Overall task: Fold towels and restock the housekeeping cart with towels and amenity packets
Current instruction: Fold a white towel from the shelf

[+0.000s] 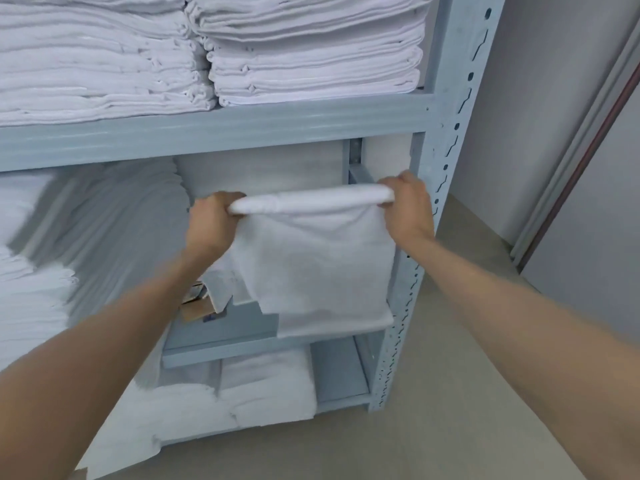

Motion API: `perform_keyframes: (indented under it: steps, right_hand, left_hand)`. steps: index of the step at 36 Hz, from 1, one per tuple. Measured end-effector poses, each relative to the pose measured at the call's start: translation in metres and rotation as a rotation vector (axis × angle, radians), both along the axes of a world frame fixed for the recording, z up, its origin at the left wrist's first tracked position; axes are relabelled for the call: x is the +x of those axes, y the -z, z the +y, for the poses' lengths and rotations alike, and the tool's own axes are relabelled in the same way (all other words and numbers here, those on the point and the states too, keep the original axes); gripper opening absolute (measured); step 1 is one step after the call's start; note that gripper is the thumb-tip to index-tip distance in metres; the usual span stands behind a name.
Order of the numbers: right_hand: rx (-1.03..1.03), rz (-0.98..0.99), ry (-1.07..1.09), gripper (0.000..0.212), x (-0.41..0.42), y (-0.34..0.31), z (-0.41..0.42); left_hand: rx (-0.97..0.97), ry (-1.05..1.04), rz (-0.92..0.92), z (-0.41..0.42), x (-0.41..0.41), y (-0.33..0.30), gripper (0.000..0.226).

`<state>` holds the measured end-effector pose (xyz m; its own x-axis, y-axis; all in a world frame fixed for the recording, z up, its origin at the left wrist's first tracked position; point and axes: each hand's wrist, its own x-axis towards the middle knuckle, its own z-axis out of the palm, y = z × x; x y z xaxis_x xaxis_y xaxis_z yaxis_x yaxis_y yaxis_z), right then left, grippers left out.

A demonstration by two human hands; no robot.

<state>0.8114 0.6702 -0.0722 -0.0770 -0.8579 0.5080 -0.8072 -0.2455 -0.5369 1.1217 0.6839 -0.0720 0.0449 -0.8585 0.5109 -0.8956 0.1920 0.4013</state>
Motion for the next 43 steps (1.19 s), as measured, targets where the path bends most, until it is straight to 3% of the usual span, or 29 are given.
perform_keyframes:
  steps: [4, 8, 13, 16, 18, 20, 26, 29, 33, 37, 43]
  right_hand:
    - [-0.184, 0.023, -0.021, 0.063, 0.003, -0.007, -0.026]
    - [-0.110, 0.218, 0.014, 0.068, -0.005, 0.033, -0.043]
    - [0.192, 0.607, 0.128, 0.060, -0.017, 0.156, -0.058]
    - [0.520, 0.887, 0.119, 0.047, -0.011, 0.239, -0.052]
    - [0.698, 0.911, 0.067, 0.039, -0.007, 0.278, -0.042]
    - [0.714, 0.913, 0.069, 0.038, -0.004, 0.302, -0.037]
    - [0.751, 0.752, 0.125, 0.069, -0.002, 0.308, -0.047]
    - [0.703, 0.831, 0.116, 0.075, -0.007, 0.311, -0.048]
    - [0.611, 0.907, 0.001, 0.090, -0.007, 0.319, -0.050]
    - [0.572, 0.934, -0.027, 0.096, -0.001, 0.329, -0.052]
    - [0.468, 1.054, -0.061, 0.085, -0.001, 0.329, -0.055]
  left_hand:
    - [-0.149, 0.028, -0.090, -0.036, 0.010, 0.002, 0.026]
    - [-0.118, 0.230, -0.054, -0.052, 0.005, 0.054, 0.016]
    - [0.211, 0.261, -0.067, -0.073, -0.006, 0.175, 0.018]
    - [0.544, 0.232, -0.158, -0.067, -0.005, 0.264, 0.044]
    - [0.660, 0.234, -0.250, -0.060, 0.001, 0.308, 0.044]
    - [0.722, 0.230, -0.183, -0.056, 0.002, 0.337, 0.042]
    - [0.665, 0.165, -0.099, -0.068, -0.010, 0.344, 0.049]
    - [0.584, 0.205, -0.222, -0.074, -0.020, 0.340, 0.055]
    - [0.557, 0.401, -0.442, -0.082, -0.039, 0.341, 0.082]
    - [0.490, 0.382, -0.687, -0.081, -0.046, 0.349, 0.081]
    - [0.415, 0.412, -0.748, -0.063, -0.049, 0.360, 0.084]
